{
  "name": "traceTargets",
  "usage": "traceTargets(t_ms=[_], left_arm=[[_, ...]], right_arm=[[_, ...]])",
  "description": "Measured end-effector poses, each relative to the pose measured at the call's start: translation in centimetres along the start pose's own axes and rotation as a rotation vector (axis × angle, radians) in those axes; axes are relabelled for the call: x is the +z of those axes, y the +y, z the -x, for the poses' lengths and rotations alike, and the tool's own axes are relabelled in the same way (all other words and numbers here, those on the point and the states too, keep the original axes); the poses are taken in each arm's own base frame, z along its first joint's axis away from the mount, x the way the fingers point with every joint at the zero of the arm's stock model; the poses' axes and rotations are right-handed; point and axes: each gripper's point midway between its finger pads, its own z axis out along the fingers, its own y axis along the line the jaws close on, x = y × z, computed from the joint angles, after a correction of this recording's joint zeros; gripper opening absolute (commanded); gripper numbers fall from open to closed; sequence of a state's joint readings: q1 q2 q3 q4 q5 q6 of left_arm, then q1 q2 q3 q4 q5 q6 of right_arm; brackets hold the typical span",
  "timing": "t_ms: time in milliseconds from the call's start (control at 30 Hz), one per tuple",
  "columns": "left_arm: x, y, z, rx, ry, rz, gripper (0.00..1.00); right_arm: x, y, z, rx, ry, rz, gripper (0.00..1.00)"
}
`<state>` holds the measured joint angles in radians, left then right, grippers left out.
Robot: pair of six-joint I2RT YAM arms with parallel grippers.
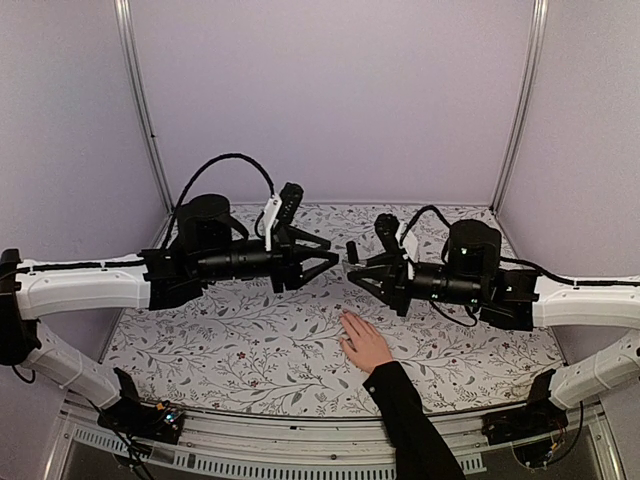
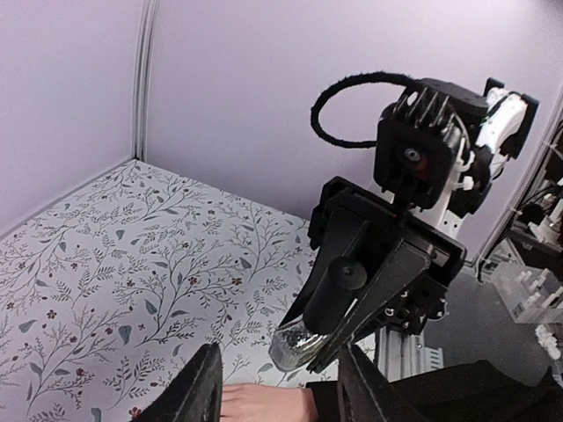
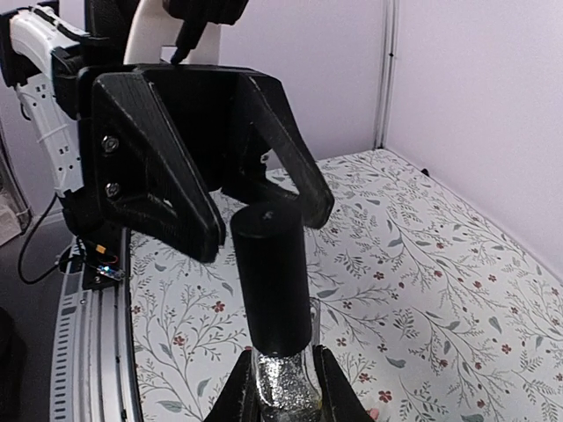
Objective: Paint the nails
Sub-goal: Unscrew the nail polish bottle.
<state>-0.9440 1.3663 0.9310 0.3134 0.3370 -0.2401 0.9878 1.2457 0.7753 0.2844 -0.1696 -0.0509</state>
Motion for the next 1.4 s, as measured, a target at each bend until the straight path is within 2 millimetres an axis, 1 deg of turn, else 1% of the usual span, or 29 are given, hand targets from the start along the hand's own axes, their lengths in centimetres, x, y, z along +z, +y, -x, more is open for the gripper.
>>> traceTargets(t_ms=[100,200,300,367,467,633,800,933,1000,1100,1233,1333,1400], left_arm=[[-2.0,-1.1,1.3,0.038,-0.065,-0.08,0.55],[-3.6,-3.5,2.4,0.101,-0.119,-0.206,0.56],[-4.5,-5.5,3.1,0.161,-0.152,-0.309,0.55],[-4.9,-6.6,3.3,0.194,-0.162,-0.37,0.54],[-5.1,-7.6,3.1,0.222,-0.161,-0.432,0.51],[-4.4,-9.1,2.6,0.248,-0.14,-0.521,0.42],[-3.2,-11.0,2.1,0.27,-0.117,-0.611,0.35],[-2.6,-12.0,1.8,0.28,-0.103,-0.656,0.32],[-2.4,-12.2,1.8,0.285,-0.096,-0.667,0.32],[-2.2,-12.5,1.7,0.287,-0.088,-0.679,0.35],[-2.0,-12.8,1.1,0.286,-0.073,-0.695,0.35],[-1.7,-12.9,0.5,0.279,-0.053,-0.703,0.33],[-1.4,-12.9,0.2,0.271,-0.04,-0.705,0.28]], right_arm=[[-1.2,1.6,1.0,0.002,-0.047,0.113,0.0],[-1.9,3.5,1.4,0.0,-0.065,0.231,0.0],[-2.6,5.4,1.4,-0.001,-0.065,0.354,0.0],[-3.1,6.7,1.4,-0.003,-0.065,0.436,0.0],[-3.8,8.2,1.4,-0.001,-0.061,0.536,0.0],[-4.4,9.9,1.6,0.008,-0.05,0.671,0.0],[-4.3,10.8,1.4,0.023,-0.029,0.755,0.0],[-4.2,11.2,0.9,0.036,-0.01,0.791,0.0],[-4.2,11.3,0.8,0.038,-0.005,0.805,0.0],[-4.2,11.4,0.9,0.039,-0.005,0.815,0.0],[-4.4,11.6,0.9,0.039,-0.005,0.83,0.0],[-4.3,11.6,0.9,0.039,-0.004,0.833,0.0],[-4.3,11.6,0.8,0.042,-0.001,0.834,0.0]])
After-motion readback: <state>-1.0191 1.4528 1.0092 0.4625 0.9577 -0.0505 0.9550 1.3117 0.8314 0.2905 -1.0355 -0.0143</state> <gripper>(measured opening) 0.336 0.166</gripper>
